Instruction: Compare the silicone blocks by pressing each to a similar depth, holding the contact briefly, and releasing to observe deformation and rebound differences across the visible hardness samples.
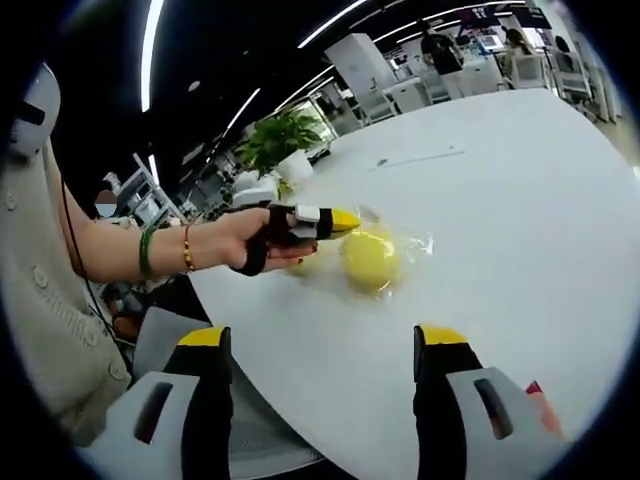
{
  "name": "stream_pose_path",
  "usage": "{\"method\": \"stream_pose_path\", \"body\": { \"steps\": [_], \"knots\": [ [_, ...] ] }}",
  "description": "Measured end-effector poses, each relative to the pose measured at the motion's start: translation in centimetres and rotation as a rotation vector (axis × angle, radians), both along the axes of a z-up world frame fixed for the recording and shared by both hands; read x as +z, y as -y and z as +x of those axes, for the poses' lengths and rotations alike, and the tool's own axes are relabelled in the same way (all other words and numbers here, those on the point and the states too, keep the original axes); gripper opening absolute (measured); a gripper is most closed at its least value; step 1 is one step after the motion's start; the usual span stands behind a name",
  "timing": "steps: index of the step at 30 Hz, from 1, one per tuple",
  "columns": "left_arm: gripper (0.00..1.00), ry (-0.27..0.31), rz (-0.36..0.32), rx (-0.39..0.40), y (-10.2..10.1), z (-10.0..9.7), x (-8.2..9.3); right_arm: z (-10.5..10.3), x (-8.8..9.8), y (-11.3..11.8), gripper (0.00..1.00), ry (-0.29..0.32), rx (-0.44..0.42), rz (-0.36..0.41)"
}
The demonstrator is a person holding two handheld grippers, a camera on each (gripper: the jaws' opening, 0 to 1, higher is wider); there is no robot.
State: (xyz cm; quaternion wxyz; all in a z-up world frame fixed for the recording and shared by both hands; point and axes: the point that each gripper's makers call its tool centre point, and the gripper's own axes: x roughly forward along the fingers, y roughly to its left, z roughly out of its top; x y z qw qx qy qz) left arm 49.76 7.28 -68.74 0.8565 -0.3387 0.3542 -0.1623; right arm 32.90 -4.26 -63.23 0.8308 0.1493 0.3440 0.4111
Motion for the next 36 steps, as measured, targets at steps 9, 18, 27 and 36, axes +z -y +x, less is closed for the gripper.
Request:
{"method": "stream_pose_path", "body": {
  "steps": [9,18,27,36],
  "knots": [
    [0.0,0.146,0.196,-0.152,0.0,-1.1,2.1,-0.1,1.2,-0.3,0.69,0.03,0.017,-0.004],
    [0.0,0.273,0.334,-0.296,0.6,-2.6,4.4,-0.5,2.3,-0.6,0.7,0.059,0.031,-0.024],
    [0.0,0.388,0.42,-0.393,0.4,-3.4,7.2,-1.5,4.8,-1.4,0.7,0.113,0.044,-0.064],
    [0.0,0.525,0.415,-0.441,-1.4,-5.0,13.6,-1.4,8.2,-2.2,0.71,0.224,0.112,-0.176]
  ]
}}
